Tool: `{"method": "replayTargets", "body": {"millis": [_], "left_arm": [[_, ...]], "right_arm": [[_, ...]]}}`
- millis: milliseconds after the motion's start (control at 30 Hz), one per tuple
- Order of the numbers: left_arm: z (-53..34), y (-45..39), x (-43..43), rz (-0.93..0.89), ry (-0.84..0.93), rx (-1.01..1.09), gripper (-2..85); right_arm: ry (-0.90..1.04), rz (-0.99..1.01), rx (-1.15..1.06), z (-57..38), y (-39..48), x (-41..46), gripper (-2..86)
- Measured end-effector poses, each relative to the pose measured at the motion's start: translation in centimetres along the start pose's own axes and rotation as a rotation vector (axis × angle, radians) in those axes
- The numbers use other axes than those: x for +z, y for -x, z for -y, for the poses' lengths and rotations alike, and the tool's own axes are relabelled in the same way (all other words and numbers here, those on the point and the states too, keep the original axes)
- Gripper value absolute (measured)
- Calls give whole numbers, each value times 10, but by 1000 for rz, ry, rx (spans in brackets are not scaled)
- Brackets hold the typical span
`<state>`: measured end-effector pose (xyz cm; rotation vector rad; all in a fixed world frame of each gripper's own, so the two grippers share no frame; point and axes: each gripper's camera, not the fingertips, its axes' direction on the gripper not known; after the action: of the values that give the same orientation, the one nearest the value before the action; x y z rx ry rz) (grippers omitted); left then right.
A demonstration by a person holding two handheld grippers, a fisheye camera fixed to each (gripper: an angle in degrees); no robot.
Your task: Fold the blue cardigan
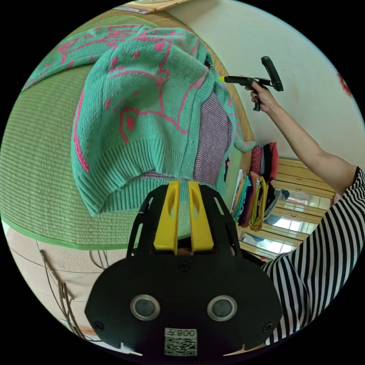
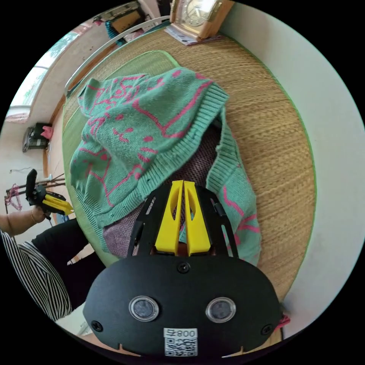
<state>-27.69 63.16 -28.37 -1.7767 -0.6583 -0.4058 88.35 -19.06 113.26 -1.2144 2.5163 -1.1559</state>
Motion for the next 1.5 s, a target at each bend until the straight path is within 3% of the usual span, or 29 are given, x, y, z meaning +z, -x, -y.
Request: {"method": "replayTargets", "body": {"millis": [100, 200, 333, 433, 600, 933, 1300, 1500], "left_arm": [[17, -11, 3, 91, 6, 24, 56], [28, -18, 6, 216, 19, 17, 63], [46, -26, 17, 387, 93, 43, 59], [63, -33, 29, 468, 157, 75, 38], [85, -51, 30, 464, 185, 85, 17], [100, -92, -21, 406, 129, 28, 7], [136, -100, -23, 469, 246, -99, 16], [163, -143, -60, 397, 70, -66, 42]], "right_arm": [[-62, -13, 91, -25, -11, -7, 21], [-147, 121, 24, -56, 12, -11, 46], [-17, 108, -209, -83, 98, 36, 80], [71, 115, -260, -93, 127, 77, 82], [109, 26, -220, -110, 126, 108, 35], [30, 296, -184, -161, 79, 62, 8], [229, 400, -219, -196, 65, 119, 15], [157, 501, -129, -221, 17, 89, 30]]}}
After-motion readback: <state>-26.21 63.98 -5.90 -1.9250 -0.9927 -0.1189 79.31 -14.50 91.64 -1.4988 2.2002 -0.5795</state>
